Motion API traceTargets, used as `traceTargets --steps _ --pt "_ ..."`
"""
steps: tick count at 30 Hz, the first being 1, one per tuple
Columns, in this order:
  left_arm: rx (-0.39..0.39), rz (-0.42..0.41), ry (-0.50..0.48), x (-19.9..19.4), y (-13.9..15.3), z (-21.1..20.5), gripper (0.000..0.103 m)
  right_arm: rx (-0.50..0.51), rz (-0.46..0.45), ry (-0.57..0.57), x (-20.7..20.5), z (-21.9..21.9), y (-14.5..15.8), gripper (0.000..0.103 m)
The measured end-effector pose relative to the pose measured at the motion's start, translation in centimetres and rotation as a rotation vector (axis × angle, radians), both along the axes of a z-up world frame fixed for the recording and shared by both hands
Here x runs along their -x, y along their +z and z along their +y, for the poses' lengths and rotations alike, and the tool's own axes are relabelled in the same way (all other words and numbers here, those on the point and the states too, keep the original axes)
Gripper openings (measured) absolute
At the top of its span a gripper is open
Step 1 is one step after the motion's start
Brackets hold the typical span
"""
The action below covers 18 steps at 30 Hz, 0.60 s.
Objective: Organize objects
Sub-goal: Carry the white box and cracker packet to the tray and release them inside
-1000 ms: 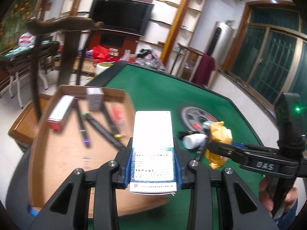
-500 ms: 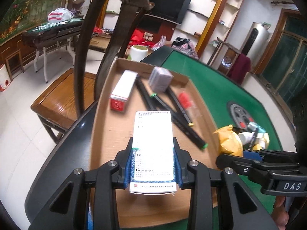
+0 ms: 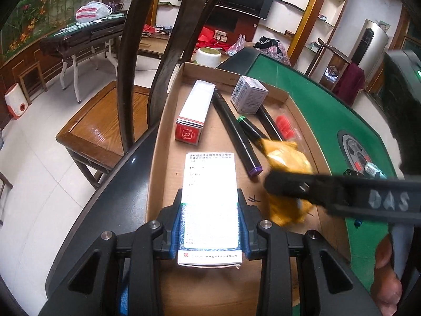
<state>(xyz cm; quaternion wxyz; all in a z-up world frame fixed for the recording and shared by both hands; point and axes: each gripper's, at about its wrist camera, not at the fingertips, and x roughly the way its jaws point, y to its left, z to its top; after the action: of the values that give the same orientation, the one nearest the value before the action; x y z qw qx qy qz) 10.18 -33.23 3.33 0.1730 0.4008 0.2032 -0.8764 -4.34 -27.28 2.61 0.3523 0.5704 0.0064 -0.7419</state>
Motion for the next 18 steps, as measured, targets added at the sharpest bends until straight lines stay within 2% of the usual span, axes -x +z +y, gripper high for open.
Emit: traceTargets --steps 7,14,18 --pt "0.038 -0.009 -0.005 -0.1 -0.2 1.1 0.034 0.001 0.021 0.011 0.9 -3.3 0.2 0.049" --pt "0.084 -0.019 0.005 -0.4 -0.2 1.7 0.034 -0.062 0.097 -0.002 1.3 -5.4 0.1 0.049" --pt "0.091 -0.021 -0.006 -0.5 -0.2 1.9 0.034 -0.055 0.087 -0.012 1.9 -6.0 -0.2 0.049"
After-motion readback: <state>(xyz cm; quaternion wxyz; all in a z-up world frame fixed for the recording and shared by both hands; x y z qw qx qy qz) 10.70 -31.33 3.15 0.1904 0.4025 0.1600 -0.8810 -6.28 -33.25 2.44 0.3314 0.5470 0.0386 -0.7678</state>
